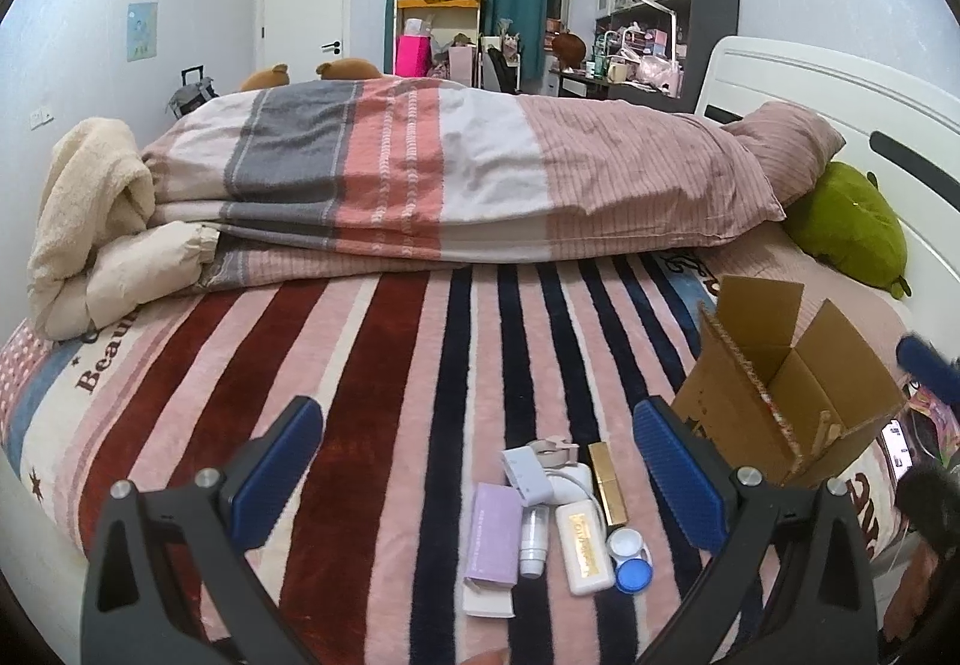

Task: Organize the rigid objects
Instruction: 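Lower the right gripper onto the blue-capped container and close it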

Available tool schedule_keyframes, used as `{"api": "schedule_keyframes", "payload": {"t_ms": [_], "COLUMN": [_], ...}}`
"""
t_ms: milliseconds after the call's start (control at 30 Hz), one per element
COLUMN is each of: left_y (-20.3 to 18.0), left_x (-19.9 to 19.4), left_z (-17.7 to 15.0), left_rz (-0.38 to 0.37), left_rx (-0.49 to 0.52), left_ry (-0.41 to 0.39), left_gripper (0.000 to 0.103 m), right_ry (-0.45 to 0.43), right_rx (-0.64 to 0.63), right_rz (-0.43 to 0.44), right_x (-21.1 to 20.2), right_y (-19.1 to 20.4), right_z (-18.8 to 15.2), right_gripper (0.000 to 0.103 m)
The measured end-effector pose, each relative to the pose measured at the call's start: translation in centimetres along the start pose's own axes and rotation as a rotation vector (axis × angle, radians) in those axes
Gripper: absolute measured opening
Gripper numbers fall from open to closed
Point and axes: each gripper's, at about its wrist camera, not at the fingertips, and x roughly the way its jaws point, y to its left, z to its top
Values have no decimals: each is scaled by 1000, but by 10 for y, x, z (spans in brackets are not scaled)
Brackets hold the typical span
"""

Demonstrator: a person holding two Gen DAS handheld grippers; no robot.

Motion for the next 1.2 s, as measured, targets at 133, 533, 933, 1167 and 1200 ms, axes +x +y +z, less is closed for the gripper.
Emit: {"api": "schedule_keyframes", "payload": {"t_ms": [133, 533, 933, 1167, 1200], "left_y": [16, 41, 38, 34, 34], "left_x": [13, 61, 82, 82, 81], "left_z": [-13, -69, -79, -85, -86], "left_rz": [-14, -30, -94, -165, -174], "left_rx": [14, 58, 71, 56, 55], "left_ry": [11, 56, 171, 202, 203], "left_gripper": [103, 102, 103, 103, 103], "right_ry": [37, 418, 483, 486, 489], "right_rx": [1, 121, 18, 20, 21], "right_rz": [61, 16, -127, -156, -156], "right_x": [9, 95, 136, 130, 129], "right_y": [11, 4, 22, 16, 15], "right_z": [-27, -163, -170, -169, -170], "right_gripper": [78, 50, 35, 30, 30]}}
